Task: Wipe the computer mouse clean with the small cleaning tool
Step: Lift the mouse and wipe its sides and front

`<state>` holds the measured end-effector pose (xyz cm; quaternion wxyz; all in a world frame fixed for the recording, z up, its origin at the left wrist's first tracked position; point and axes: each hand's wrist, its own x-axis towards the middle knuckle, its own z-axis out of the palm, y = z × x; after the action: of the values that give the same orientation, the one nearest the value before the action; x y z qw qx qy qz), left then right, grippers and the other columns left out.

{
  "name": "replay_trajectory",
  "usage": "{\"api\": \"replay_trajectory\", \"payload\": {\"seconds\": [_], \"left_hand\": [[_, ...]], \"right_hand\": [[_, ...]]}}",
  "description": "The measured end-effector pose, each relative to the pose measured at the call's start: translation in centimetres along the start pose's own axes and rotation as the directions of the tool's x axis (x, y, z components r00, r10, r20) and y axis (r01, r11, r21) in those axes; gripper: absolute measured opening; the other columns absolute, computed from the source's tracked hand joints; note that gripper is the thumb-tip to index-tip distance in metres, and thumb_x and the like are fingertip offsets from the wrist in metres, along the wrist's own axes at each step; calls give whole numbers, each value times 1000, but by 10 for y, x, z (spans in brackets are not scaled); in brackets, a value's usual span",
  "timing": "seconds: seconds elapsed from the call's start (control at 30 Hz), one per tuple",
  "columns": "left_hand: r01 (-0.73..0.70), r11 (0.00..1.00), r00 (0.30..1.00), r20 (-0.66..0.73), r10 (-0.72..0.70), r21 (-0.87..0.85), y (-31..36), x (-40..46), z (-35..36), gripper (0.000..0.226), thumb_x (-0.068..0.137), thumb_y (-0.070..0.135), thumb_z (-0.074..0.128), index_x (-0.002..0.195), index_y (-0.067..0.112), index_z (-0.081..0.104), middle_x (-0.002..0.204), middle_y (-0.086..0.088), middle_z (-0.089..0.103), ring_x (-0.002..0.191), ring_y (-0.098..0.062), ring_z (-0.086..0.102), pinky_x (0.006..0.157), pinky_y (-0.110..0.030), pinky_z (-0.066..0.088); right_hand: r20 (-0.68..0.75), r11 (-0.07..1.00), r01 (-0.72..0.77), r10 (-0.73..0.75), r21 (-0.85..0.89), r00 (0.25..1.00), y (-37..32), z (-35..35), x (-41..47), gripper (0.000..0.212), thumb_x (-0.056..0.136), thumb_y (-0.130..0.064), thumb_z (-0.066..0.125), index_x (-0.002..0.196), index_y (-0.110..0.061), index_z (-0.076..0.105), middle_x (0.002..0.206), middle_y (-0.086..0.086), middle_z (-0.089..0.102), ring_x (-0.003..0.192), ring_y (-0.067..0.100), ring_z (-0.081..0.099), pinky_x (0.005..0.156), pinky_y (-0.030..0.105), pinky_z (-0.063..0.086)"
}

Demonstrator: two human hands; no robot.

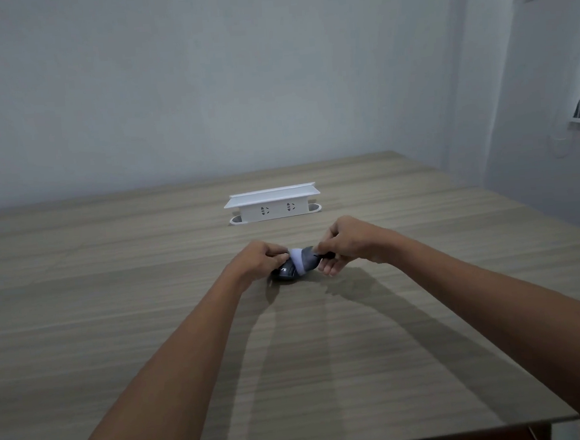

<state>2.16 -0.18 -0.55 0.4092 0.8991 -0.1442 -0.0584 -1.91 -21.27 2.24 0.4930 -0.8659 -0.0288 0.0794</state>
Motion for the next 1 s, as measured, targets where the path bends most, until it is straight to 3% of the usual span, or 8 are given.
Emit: {"api": "replay_trajectory", "payload": {"seconds": [0.1, 0.2, 0.37, 0.53, 0.63, 0.77, 0.9, 1.0], "left_hand": [[6, 1000, 1000, -1, -6, 18, 0, 1, 0, 28, 96, 14, 59, 121, 5, 69, 106, 0, 62, 103, -15, 56, 108, -36, 41], [1, 1000, 1000, -3, -1, 31, 1, 2, 0, 30, 97, 13, 59, 123, 3, 67, 106, -1, 62, 103, -14, 55, 107, -34, 42], [-11, 999, 1000, -8, 11, 33, 0, 4, 1, 29, 96, 14, 59, 121, 4, 69, 106, 1, 63, 103, -14, 57, 106, -33, 42], [16, 1000, 1000, 0, -16, 13, -2, 5, -1, 29, 95, 17, 61, 121, 9, 70, 107, 2, 65, 109, -18, 61, 109, -34, 43], [15, 1000, 1000, -4, -15, 1, -2, 5, -1, 32, 95, 17, 62, 125, 9, 67, 108, 3, 65, 112, -17, 60, 111, -36, 42], [1, 1000, 1000, 6, -1, -3, -2, 6, -2, 30, 96, 16, 61, 124, 9, 68, 109, 5, 65, 112, -16, 60, 111, -34, 42], [10, 1000, 1000, -8, -10, -15, -3, 5, -1, 33, 95, 16, 61, 127, 8, 66, 123, -3, 67, 109, -13, 59, 111, -34, 42], [27, 999, 1000, -13, -27, -27, -4, 6, 0, 34, 95, 16, 61, 129, 7, 64, 129, -7, 66, 111, -14, 58, 112, -34, 41]], "right_hand": [[-145, 997, -5, -7, -83, 989, 1, 1, 0, 20, 82, 1, 60, 73, 11, 74, 72, 26, 74, 65, 36, 75, 65, 32, 64], [-96, 999, -30, 26, -37, 995, -1, 10, -6, 32, 83, 0, 65, 53, -4, 76, 71, 24, 74, 62, 32, 73, 69, 33, 64], [32, 992, -123, 122, 33, 992, -2, 8, -7, 25, 91, -3, 64, 95, 20, 69, 80, 26, 76, 80, 36, 75, 87, 41, 61], [-125, 997, -83, 82, 4, 989, -8, 5, -5, 17, 80, 4, 67, 89, 15, 75, 69, 20, 74, 63, 29, 73, 84, 37, 62], [-71, 996, -94, 94, 2, 993, -11, 15, -11, 12, 82, 1, 69, 85, 7, 78, 66, 16, 75, 57, 22, 72, 80, 31, 62], [25, 987, -136, 135, 88, 991, -13, 19, -14, 24, 91, -2, 65, 100, 21, 66, 69, 21, 75, 62, 27, 75, 71, 30, 65], [-113, 990, -133, 136, 40, 984, -13, 13, -6, 23, 86, 1, 66, 102, 18, 69, 74, 22, 75, 69, 31, 75, 88, 41, 61], [-144, 991, -129, 134, 45, 980, -13, 13, -4, 25, 84, 2, 66, 103, 19, 68, 67, 18, 74, 61, 27, 74, 84, 38, 62]]}}
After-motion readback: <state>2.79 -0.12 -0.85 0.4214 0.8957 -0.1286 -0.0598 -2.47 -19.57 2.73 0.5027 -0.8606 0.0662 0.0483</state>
